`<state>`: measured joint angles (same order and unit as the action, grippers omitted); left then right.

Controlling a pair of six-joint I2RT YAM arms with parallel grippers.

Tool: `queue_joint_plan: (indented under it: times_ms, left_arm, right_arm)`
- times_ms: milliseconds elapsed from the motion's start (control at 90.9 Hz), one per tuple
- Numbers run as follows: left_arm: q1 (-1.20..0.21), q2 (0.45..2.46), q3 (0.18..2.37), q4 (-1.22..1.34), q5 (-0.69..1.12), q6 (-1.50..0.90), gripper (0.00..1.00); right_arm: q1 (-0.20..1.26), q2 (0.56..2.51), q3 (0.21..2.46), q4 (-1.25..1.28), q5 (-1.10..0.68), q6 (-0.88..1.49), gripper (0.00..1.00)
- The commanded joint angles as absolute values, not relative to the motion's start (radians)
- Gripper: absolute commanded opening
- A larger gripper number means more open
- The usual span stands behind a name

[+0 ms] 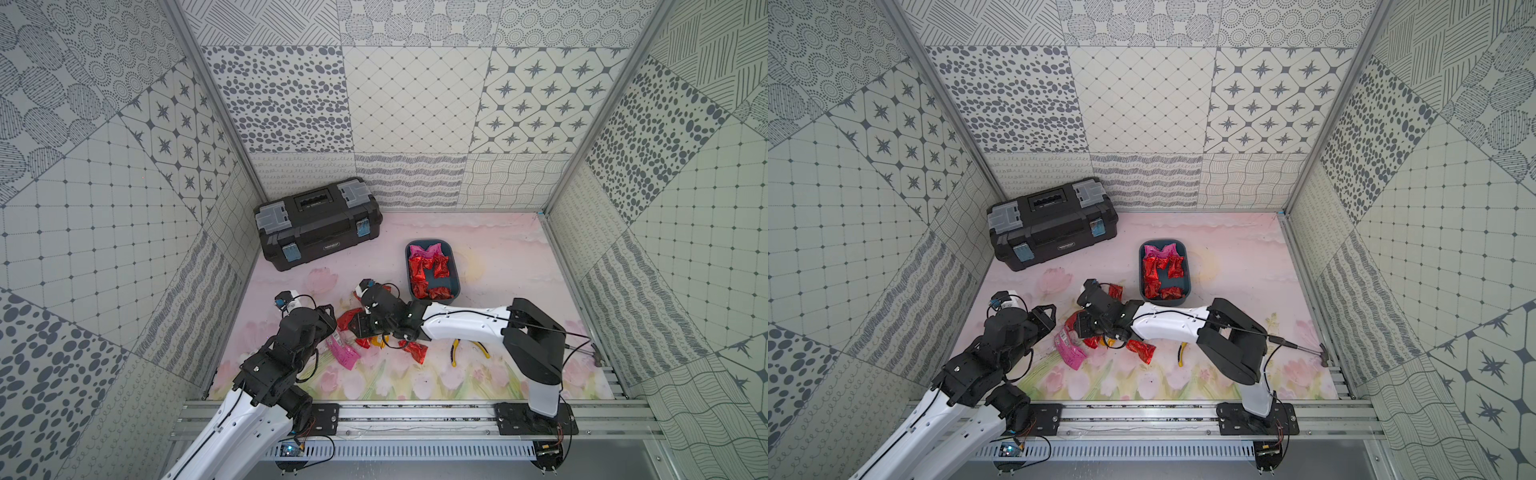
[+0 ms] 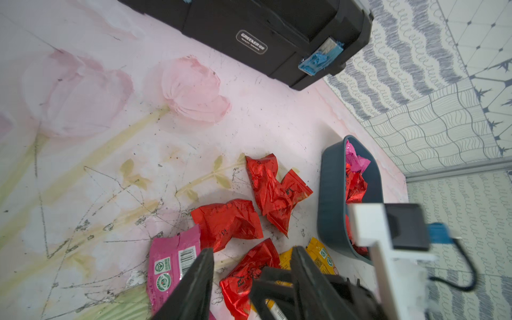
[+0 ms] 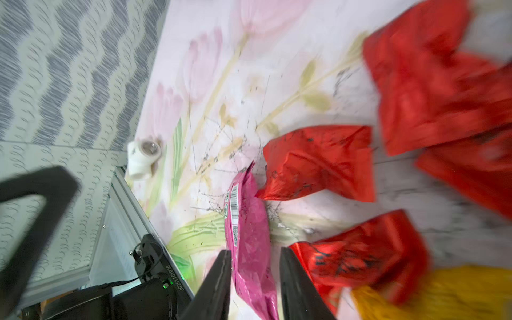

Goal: Take the tea bags out of the storage box
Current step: Place the tea bag at the center of the board, then pick up the tea bag from the storage box.

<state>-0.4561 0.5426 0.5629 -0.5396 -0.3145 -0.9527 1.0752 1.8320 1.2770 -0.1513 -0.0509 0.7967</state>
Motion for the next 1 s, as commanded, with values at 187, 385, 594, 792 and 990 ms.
queue_joint_plan:
  times_ms: [187, 385, 594, 792, 990]
  left_arm:
    - [-0.459, 0.822, 0.642, -0.241, -0.005, -0.882, 0.53]
    - [-0.511, 1.010, 0.706, -0.148, 0.048, -0.854, 0.55]
    - [-0.568, 1.237, 0.778, -0.037, 0.118, -0.849, 0.58]
    - [-0.597, 1.416, 0.846, 0.047, 0.172, -0.866, 0.59]
    - [-0.609, 1.542, 0.904, 0.079, 0.179, -0.880, 0.56]
  right_arm:
    - [0.745, 1.593, 1.166, -0.275, -0.062, 0.636, 0.38]
    - [0.587, 1.647, 1.194, -0.346, -0.178, 0.518, 0.43]
    - [0.497, 1.781, 1.268, -0.310, -0.262, 0.455, 0.49]
    - [0.445, 1.906, 1.324, -0.239, -0.315, 0.470, 0.51]
    - [0.443, 1.997, 1.370, -0.185, -0.358, 0.506, 0.49]
